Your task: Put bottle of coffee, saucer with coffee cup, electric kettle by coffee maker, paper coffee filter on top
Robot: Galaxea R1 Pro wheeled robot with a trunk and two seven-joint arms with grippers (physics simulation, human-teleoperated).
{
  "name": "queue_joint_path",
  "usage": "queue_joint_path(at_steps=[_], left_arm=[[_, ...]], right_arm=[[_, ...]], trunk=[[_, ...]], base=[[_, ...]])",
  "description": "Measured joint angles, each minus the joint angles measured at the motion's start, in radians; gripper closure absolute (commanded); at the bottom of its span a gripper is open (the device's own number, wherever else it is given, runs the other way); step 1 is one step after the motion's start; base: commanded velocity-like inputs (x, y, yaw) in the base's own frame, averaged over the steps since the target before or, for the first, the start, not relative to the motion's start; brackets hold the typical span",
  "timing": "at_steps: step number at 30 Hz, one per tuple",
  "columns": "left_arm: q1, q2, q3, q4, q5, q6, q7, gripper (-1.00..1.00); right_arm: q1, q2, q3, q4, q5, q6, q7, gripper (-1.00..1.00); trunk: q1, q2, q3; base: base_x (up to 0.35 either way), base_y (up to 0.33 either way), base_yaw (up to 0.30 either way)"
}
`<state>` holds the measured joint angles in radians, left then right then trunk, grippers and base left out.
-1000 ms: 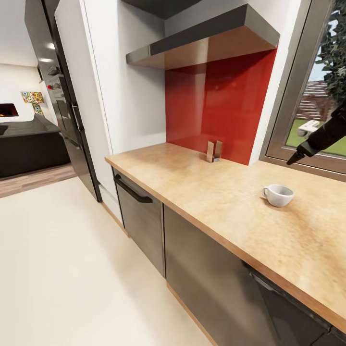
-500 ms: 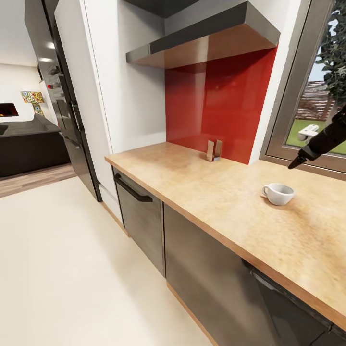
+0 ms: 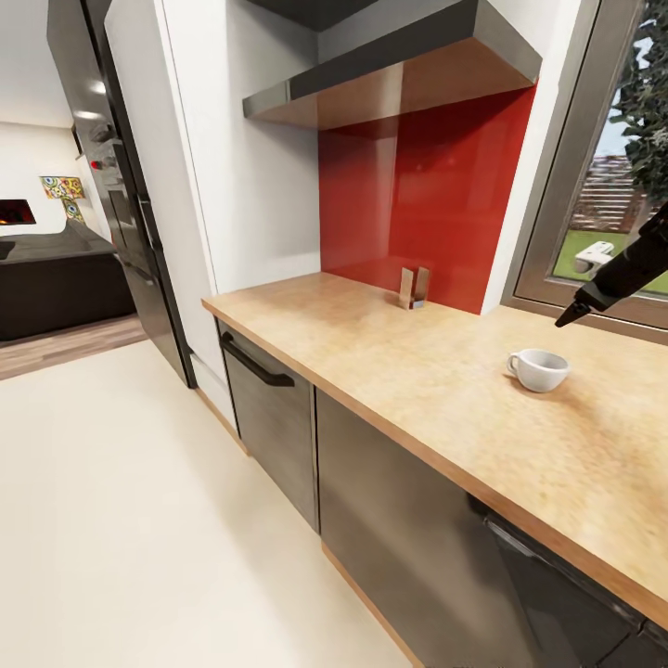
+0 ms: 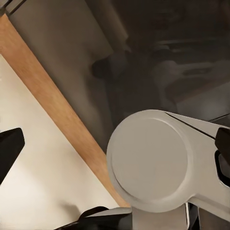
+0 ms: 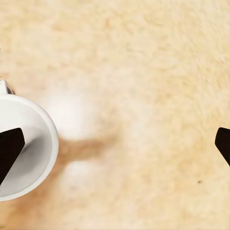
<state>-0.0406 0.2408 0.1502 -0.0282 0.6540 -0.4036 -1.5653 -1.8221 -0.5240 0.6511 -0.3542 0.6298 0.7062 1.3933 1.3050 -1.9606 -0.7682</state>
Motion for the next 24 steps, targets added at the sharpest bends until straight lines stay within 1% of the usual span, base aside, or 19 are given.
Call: queue_joint_path(at_steps=[3,9,17,23,24], left_arm=[[0.000,0.000,0.000,0.000,0.000,0.000,0.000,-1.00],[0.000,0.000,0.000,0.000,0.000,0.000,0.000,-1.00],[0.000,0.000,0.000,0.000,0.000,0.000,0.000,-1.00],[0.000,0.000,0.000,0.000,0.000,0.000,0.000,-1.00],[0.000,0.000,0.000,0.000,0.000,0.000,0.000,-1.00]], right_arm=[[0.000,0.001,0.000,0.000,0.000,0.000,0.000,-1.00],[0.011,0.001,0.000,0.000,0.000,0.000,0.000,-1.00],[0.018,0.002,-0.001,-0.001,-0.002,-0.001,0.000,-1.00],[0.019,0.003,-0.001,-0.001,-0.004,-0.001,0.000,-1.00],[0.020,0.003,-0.001,-0.001,-0.004,-0.001,0.000,-1.00]], trunk=[[0.000,0.000,0.000],[0.023,-0.042,-0.019],[0.023,-0.042,-0.019],[0.046,-0.084,-0.038],[0.046,-0.084,-0.038]], base=[[0.000,0.000,0.000],[0.000,0.000,0.000],[0.000,0.000,0.000],[0.000,0.000,0.000],[0.000,0.000,0.000]])
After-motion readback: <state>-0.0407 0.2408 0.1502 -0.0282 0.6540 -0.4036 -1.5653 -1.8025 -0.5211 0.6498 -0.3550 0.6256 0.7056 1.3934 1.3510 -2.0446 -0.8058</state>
